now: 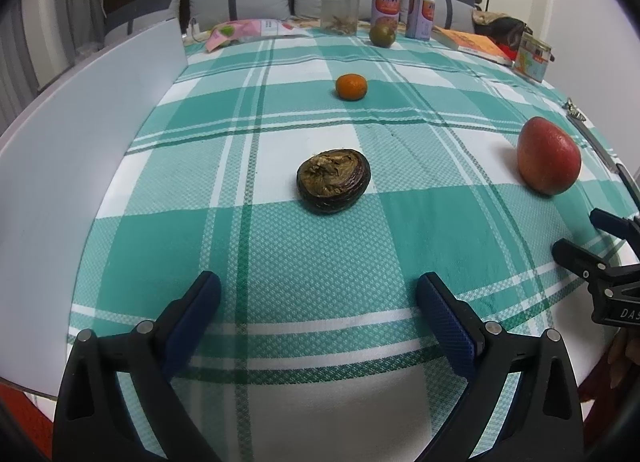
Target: Organize fruits
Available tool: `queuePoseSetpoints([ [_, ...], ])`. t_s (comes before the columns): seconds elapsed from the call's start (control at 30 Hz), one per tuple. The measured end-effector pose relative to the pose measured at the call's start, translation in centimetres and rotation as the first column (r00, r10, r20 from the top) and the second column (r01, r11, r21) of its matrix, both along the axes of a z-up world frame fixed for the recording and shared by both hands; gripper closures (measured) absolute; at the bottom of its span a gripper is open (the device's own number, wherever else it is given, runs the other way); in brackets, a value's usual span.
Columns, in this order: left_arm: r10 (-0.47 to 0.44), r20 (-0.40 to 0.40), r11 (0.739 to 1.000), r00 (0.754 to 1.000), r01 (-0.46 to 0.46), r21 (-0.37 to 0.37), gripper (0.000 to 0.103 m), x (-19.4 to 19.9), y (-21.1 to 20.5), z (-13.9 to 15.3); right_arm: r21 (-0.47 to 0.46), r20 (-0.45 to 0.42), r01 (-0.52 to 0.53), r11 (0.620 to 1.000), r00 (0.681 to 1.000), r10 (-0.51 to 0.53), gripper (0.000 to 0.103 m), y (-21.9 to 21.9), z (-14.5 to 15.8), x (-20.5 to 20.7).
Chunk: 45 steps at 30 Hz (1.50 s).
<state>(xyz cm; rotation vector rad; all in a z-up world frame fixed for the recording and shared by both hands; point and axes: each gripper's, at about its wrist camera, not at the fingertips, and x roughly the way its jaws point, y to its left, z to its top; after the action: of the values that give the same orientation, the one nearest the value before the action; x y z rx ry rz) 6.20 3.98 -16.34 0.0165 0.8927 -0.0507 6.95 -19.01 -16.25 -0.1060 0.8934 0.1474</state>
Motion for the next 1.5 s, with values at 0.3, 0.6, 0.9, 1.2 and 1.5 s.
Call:
queuePoseSetpoints([
  [0.3,0.001,0.022,1.0,1.0,-0.001,0.007,0.001,-0.2,0.0,-0.1,-0.003,0.014,0.006,1.0,1.0,-0.006,0.0,0.1,-0.1,-0.2],
  [0.6,-0.033,-0.048,0.992,0.998,0.027,-0.127,0.004,3.6,0.7,2.3,0.001,0.014,0.006,1.0,1.0,-0.006,0.0,-0.1,-0.1,-0.2],
  [0.9,-0.076,-0.113,0.995,0.991,0.067,-0.076,0.06,6.4,-0.4,1.5,0.145,-0.078,0.017,0.989,0.997,-0.006,0.0,-2.3,2.1,2.1],
  [1.2,-0.073,-0.129,0.991,0.989,0.057,-0.124,0.061,5.9,0.2,3.2,0.169,-0.215,-0.059,0.984,0.972,0.096,0.016,-0.7,3.5,8.6],
  [1.5,-0.058,-0.118,0.958,0.991,0.022,-0.285,0.061,3.4,3.9,7.8,0.338,-0.329,-0.02,0.941,0.934,0.138,0.033,-0.3,3.5,9.4],
])
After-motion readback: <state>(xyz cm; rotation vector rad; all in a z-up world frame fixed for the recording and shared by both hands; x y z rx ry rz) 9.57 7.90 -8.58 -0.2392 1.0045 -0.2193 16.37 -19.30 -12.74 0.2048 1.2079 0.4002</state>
